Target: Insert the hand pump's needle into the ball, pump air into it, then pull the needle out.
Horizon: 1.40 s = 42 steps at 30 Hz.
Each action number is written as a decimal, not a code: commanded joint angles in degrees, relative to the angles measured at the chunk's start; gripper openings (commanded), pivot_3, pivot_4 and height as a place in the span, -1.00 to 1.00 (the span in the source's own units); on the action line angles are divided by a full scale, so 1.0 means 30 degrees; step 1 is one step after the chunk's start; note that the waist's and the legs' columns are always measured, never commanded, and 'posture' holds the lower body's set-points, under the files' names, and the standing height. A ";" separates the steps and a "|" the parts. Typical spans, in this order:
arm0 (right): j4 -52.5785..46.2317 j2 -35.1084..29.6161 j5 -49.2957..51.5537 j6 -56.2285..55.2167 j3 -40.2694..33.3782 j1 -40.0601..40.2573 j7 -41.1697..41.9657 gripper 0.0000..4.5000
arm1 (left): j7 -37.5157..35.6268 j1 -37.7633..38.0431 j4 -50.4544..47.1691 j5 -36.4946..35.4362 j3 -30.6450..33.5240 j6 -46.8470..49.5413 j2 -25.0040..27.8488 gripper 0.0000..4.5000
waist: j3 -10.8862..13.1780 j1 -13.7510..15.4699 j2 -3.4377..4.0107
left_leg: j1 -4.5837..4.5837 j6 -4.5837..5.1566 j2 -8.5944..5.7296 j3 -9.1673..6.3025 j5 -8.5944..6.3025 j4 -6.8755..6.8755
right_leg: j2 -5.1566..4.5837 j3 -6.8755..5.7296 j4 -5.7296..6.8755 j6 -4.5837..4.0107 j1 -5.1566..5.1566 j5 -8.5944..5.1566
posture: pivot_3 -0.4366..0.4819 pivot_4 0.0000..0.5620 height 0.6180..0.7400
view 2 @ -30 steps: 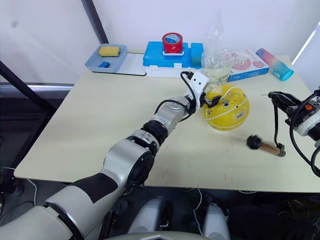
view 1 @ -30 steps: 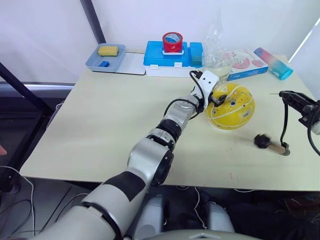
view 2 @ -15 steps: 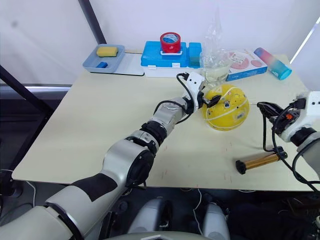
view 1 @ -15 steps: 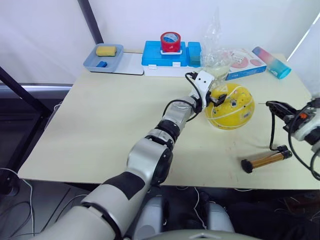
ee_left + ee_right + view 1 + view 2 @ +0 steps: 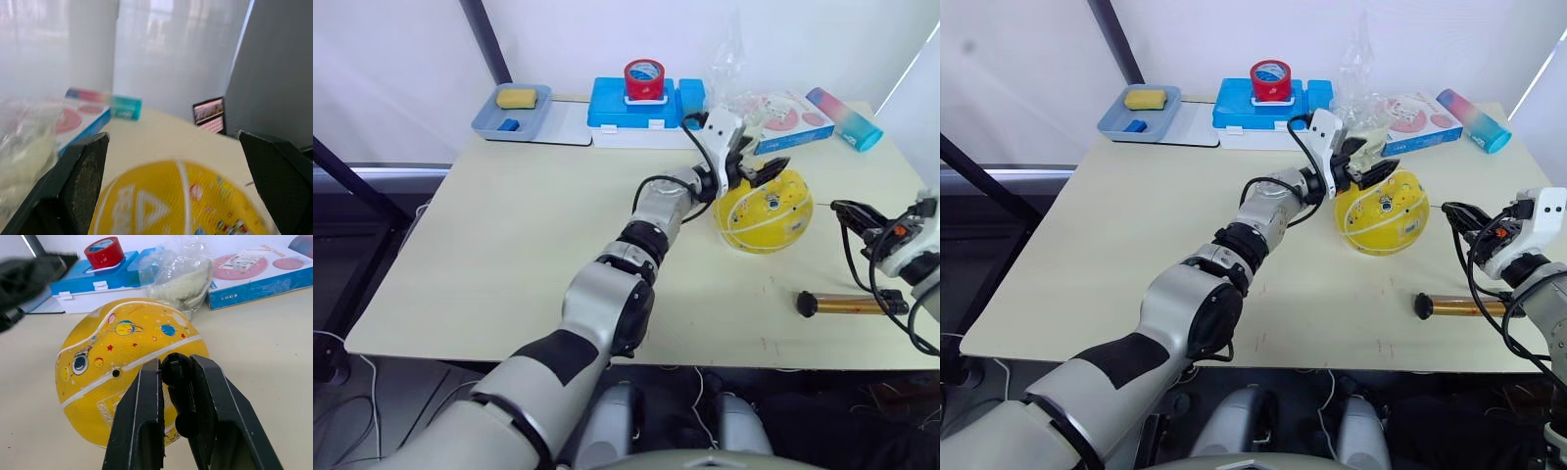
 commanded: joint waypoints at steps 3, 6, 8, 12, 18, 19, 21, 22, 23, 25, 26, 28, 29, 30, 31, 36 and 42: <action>0.0045 -0.0140 -0.0772 -0.1347 -0.0237 0.0213 0.1156 -0.87 | -0.3919 0.1405 -0.4443 -0.1014 -0.0575 0.0673 0.1312 1.00 | 0.0001 -0.0052 0.0027 | 0.0004 -0.0001 0.0000 0.0008 0.0000 -0.0001 | 0.0000 0.0005 0.0004 -0.0001 -0.0001 0.0000 | -0.05 -0.47 0.99; 0.0421 -0.0056 -0.1182 -0.1944 0.0004 0.0369 0.1940 -0.87 | -0.5519 0.3240 -0.7706 -0.1523 -0.1170 0.2459 0.2532 1.00 | 0.0004 -0.0288 0.0056 | 0.0013 -0.0006 0.0007 0.0011 0.0004 -0.0008 | 0.0008 0.0011 0.0017 -0.0001 -0.0003 0.0000 | -0.05 -0.47 0.99; 0.0701 -0.0112 -0.1645 -0.2448 0.0210 0.0415 0.2432 -0.87 | -0.6141 0.4457 -0.9839 -0.1802 -0.1583 0.3645 0.3396 1.00 | 0.0012 -0.0417 0.0069 | 0.0013 -0.0009 0.0006 0.0007 0.0008 -0.0007 | 0.0011 0.0013 0.0028 0.0001 -0.0003 0.0002 | -0.05 -0.47 0.99; 0.1315 -0.0384 -0.2751 -0.3699 0.0660 0.0545 0.3624 -0.87 | -0.7531 0.7617 -1.4916 -0.2518 -0.2365 0.5969 0.5767 1.00 | 0.0021 -0.0508 0.0082 | 0.0019 -0.0035 0.0003 0.0017 0.0024 -0.0005 | 0.0010 0.0035 0.0031 0.0008 -0.0001 0.0005 | -0.05 -0.47 0.99; 0.1837 -0.0860 -0.4385 -0.5650 0.1463 0.1070 0.5692 -0.87 | -0.8703 1.1583 -2.0880 -0.4449 -0.2442 0.9158 0.9032 1.00 | 0.0034 -0.0507 0.0112 | 0.0027 -0.0115 0.0005 -0.0002 0.0072 -0.0005 | 0.0021 0.0035 0.0046 0.0007 0.0005 0.0001 | -0.05 -0.47 0.99; 0.2023 -0.0992 -0.4812 -0.6199 0.1712 0.1180 0.6154 -0.87 | -0.8946 1.2415 -2.1890 -0.4796 -0.2362 0.9552 0.9697 1.00 | 0.0037 -0.0527 0.0123 | 0.0032 -0.0120 0.0008 0.0003 0.0075 -0.0006 | 0.0025 0.0036 0.0044 0.0006 0.0004 0.0000 | -0.05 -0.47 0.99; 0.2391 -0.1372 -0.5579 -0.7197 0.2169 0.1460 0.7193 -0.87 | -0.9510 1.4322 -2.4038 -0.5532 -0.2205 1.0135 1.1077 1.00 | 0.0046 -0.0531 0.0144 | 0.0044 -0.0127 0.0013 0.0005 0.0078 -0.0006 | 0.0027 0.0042 0.0053 0.0004 0.0004 -0.0003 | -0.05 -0.47 0.99; 0.2516 -0.1518 -0.5861 -0.7552 0.2352 0.1550 0.7583 -0.87 | -0.9670 1.4981 -2.4750 -0.5835 -0.2149 1.0329 1.1575 1.00 | 0.0049 -0.0552 0.0148 | 0.0045 -0.0136 0.0019 0.0005 0.0083 -0.0007 | 0.0032 0.0042 0.0055 0.0003 0.0005 -0.0003 | -0.05 -0.47 0.99; 0.2642 -0.1670 -0.6114 -0.7927 0.2519 0.1618 0.7969 -0.87 | -0.9691 1.5564 -2.5375 -0.6205 -0.2061 1.0636 1.2008 1.00 | 0.0059 -0.0538 0.0165 | 0.0047 -0.0150 0.0025 0.0007 0.0092 -0.0007 | 0.0038 0.0043 0.0057 0.0001 0.0000 -0.0004 | -0.05 -0.47 0.99; 0.2878 -0.1908 -0.6452 -0.8411 0.2853 0.1583 0.8645 -0.87 | -1.0281 1.7247 -2.6406 -0.6312 -0.2024 1.0291 1.3332 1.00 | 0.0064 -0.0460 0.0173 | 0.0050 -0.0166 0.0027 0.0004 0.0100 -0.0006 | 0.0038 0.0046 0.0064 -0.0002 0.0003 -0.0005 | -0.05 -0.47 0.99; 0.2979 -0.1946 -0.6567 -0.8584 0.2981 0.1515 0.8870 -0.87 | -1.0600 1.8070 -2.6778 -0.6129 -0.2071 0.9803 1.3930 1.00 | 0.0063 -0.0522 0.0175 | 0.0051 -0.0169 0.0026 -0.0001 0.0102 -0.0006 | 0.0038 0.0046 0.0065 -0.0003 0.0005 -0.0005 | -0.05 -0.47 0.99; 0.3142 -0.1964 -0.6753 -0.8792 0.3271 0.1309 0.9193 -0.87 | -1.0831 1.9424 -2.7382 -0.6289 -0.1932 0.9327 1.4578 1.00 | 0.0063 -0.0522 0.0193 | 0.0069 -0.0179 0.0033 0.0008 0.0104 -0.0008 | 0.0042 0.0049 0.0070 -0.0007 0.0006 -0.0007 | -0.05 -0.47 0.99; 0.3167 -0.2050 -0.6940 -0.9044 0.3577 0.1290 0.9597 -0.87 | -1.0927 2.0144 -2.7653 -0.6284 -0.1853 0.8946 1.4852 1.00 | 0.0064 -0.0528 0.0197 | 0.0068 -0.0181 0.0033 0.0012 0.0104 -0.0012 | 0.0042 0.0049 0.0073 -0.0009 -0.0003 -0.0009 | -0.05 -0.47 0.99; 0.3190 -0.2119 -0.7127 -0.9397 0.3847 0.1313 1.0013 -0.87 | -1.1041 2.0843 -2.7963 -0.6412 -0.1742 0.8666 1.5122 1.00 | 0.0066 -0.0508 0.0200 | 0.0068 -0.0182 0.0039 0.0018 0.0103 -0.0016 | 0.0042 0.0050 0.0073 -0.0017 -0.0009 -0.0013 | -0.05 -0.47 0.99; 0.3215 -0.2136 -0.7224 -0.9583 0.4006 0.1331 1.0242 -0.87 | -1.0995 2.1389 -2.8269 -0.6694 -0.1533 0.8636 1.5251 1.00 | 0.0067 -0.0503 0.0198 | 0.0065 -0.0183 0.0040 0.0021 0.0103 -0.0017 | 0.0042 0.0050 0.0074 -0.0018 -0.0012 -0.0014 | -0.05 -0.47 0.99; 0.3114 -0.2245 -0.8216 -1.0178 0.4871 0.1332 1.0512 -0.87 | -1.0474 2.3015 -2.8959 -0.8034 -0.0180 0.8736 1.5652 1.00 | 0.0070 -0.0456 0.0205 | 0.0058 -0.0186 0.0063 0.0013 0.0105 -0.0016 | 0.0041 0.0048 0.0080 -0.0021 -0.0037 -0.0016 | -0.05 -0.47 0.99; 0.3483 -0.2017 -0.9386 -1.1003 0.5809 0.1335 1.0404 -0.87 | -1.0511 2.4614 -2.8869 -0.8228 0.0952 0.7916 1.6352 1.00 | 0.0071 -0.0498 0.0204 | 0.0061 -0.0221 0.0055 0.0084 0.0117 -0.0022 | 0.0039 0.0094 0.0255 -0.0091 -0.0128 -0.0093 | -0.05 -0.47 0.99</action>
